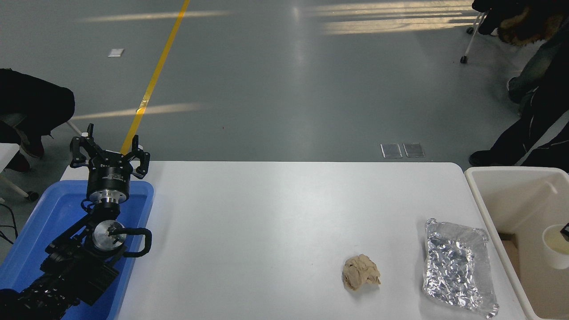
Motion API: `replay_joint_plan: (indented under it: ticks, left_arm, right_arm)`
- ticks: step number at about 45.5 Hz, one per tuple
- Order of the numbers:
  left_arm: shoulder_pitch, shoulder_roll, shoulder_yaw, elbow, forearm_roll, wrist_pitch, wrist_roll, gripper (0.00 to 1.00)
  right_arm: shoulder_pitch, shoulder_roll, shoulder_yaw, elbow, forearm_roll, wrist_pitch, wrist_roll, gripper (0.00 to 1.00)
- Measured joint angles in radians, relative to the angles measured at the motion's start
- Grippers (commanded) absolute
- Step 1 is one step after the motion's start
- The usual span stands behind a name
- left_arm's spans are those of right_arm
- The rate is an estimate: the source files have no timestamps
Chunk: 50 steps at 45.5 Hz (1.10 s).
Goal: Pick up paper cup place in dustbin
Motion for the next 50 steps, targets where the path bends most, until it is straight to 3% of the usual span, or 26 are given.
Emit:
replay_joint_plan:
  ticks: [19, 35, 41, 50]
  left_arm:
    - [-0.001, 0.0, 0.001, 0.0, 0.001, 0.0, 0.0, 0.99]
    - [-0.003, 0.0, 0.003, 0.0, 0.002, -0.003, 0.001, 0.99]
    - [-0.003, 0.0, 0.003, 0.0, 0.002, -0.003, 0.001, 0.99]
    - [-0.002, 0.001, 0.003, 0.0, 0.001, -0.003, 0.001, 0.99]
  right_arm:
    - [0.127, -0.026, 0.011, 0.097, 0.003, -0.007, 0.009, 1.0]
    - [0.793, -0.195, -0.329, 0.815, -0.01, -0.006, 0.011, 1.0]
    - [1.115, -0.194, -0.5, 1.131, -0.011, 0.009, 0.007, 1.0]
    - [1.446, -0.126, -0.622, 1.404, 0.001, 0.085, 0.003, 1.0]
